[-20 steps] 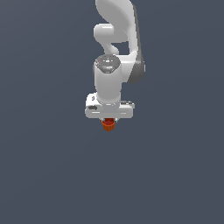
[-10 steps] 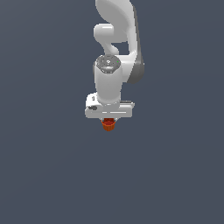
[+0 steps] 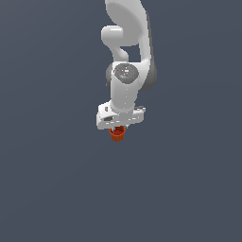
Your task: Pick up the object and move it to a goal position.
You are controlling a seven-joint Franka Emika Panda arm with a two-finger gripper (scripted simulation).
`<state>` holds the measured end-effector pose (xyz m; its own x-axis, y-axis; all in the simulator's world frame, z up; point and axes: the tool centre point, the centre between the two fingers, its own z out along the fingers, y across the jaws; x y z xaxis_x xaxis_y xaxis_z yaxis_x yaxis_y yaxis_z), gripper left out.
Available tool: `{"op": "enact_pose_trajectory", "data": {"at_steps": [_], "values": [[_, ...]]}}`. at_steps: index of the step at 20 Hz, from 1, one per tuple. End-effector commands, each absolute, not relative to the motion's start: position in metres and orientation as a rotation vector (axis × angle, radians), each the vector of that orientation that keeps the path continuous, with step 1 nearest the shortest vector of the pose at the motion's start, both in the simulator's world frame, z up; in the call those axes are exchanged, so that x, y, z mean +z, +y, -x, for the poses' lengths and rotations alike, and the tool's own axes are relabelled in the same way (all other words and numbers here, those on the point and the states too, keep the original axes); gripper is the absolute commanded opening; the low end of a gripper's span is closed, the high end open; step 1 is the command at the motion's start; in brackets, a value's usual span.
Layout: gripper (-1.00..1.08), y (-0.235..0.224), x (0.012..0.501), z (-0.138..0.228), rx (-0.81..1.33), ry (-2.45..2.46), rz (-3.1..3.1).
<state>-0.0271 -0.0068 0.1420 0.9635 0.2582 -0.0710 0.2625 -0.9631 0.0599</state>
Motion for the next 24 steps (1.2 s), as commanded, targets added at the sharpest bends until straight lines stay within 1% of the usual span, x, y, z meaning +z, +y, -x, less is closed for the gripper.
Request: {"op": "enact_pose_trajectory", "data": {"at_steps": [1,13,24], "values": [[0.28,-0.004,0.136,0.035,-0.122,0.544,-3.003],[0.28,0.01,0.107,0.076,-0.258,1.201,-2.721],[0.28,0.014,0.098,0.091,-0.308,1.417,-2.593]]}}
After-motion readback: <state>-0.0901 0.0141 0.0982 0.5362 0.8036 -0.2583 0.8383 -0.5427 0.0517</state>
